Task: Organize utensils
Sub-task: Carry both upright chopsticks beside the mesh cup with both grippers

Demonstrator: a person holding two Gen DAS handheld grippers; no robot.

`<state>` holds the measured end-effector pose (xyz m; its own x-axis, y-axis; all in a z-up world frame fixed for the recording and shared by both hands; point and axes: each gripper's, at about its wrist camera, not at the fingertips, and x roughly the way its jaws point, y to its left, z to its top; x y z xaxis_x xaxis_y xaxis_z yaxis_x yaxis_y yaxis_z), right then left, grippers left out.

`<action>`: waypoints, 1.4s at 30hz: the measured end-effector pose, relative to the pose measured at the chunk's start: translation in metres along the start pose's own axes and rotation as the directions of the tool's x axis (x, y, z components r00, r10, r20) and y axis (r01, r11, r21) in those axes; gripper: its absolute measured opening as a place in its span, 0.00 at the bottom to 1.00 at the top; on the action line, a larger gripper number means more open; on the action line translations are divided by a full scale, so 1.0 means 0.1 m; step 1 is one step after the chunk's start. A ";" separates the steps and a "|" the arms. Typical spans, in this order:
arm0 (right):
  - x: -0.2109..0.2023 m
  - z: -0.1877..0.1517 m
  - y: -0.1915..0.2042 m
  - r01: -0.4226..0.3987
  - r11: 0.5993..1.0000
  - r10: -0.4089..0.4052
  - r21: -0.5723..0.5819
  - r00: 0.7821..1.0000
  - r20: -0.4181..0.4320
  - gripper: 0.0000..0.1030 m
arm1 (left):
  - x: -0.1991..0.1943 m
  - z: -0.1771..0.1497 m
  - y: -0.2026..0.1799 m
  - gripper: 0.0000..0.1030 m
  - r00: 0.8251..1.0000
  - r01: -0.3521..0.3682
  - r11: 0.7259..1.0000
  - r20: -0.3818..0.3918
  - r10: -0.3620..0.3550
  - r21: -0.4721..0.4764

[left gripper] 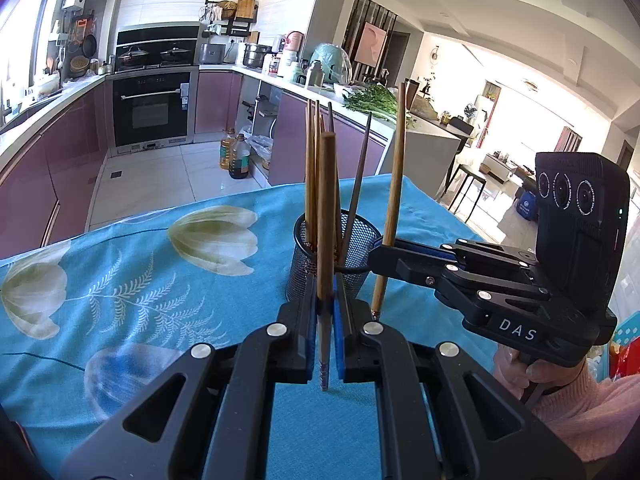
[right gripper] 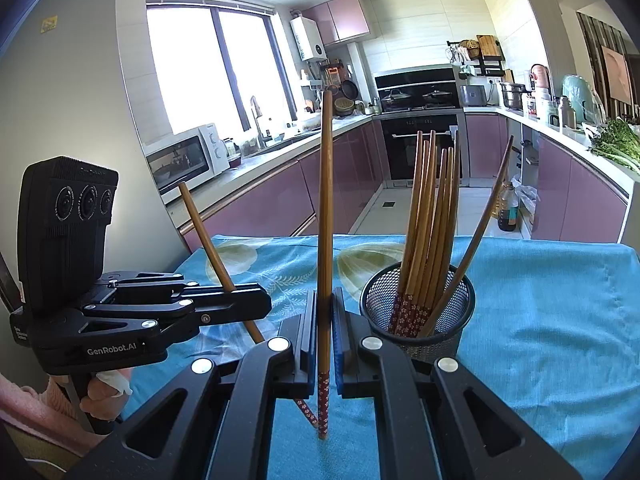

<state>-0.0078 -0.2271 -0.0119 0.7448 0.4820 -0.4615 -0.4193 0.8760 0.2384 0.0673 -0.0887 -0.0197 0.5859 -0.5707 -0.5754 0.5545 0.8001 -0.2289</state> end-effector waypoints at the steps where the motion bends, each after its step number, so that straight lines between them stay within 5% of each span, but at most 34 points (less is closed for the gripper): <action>1: 0.00 0.01 0.00 0.000 1.000 0.000 0.001 1.000 0.000 0.06 | 0.00 0.00 0.00 0.07 1.000 0.000 1.000 0.000 0.000 0.001; 42: 0.00 0.06 0.05 0.010 1.000 -0.010 -0.004 1.000 0.029 0.06 | -0.06 0.09 -0.05 0.07 1.000 0.006 1.000 0.016 -0.007 0.022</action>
<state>-0.0068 -0.2226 -0.0056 0.7633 0.4738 -0.4392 -0.4139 0.8806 0.2307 0.0662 -0.0913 -0.0077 0.5915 -0.5788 -0.5614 0.5709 0.7923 -0.2154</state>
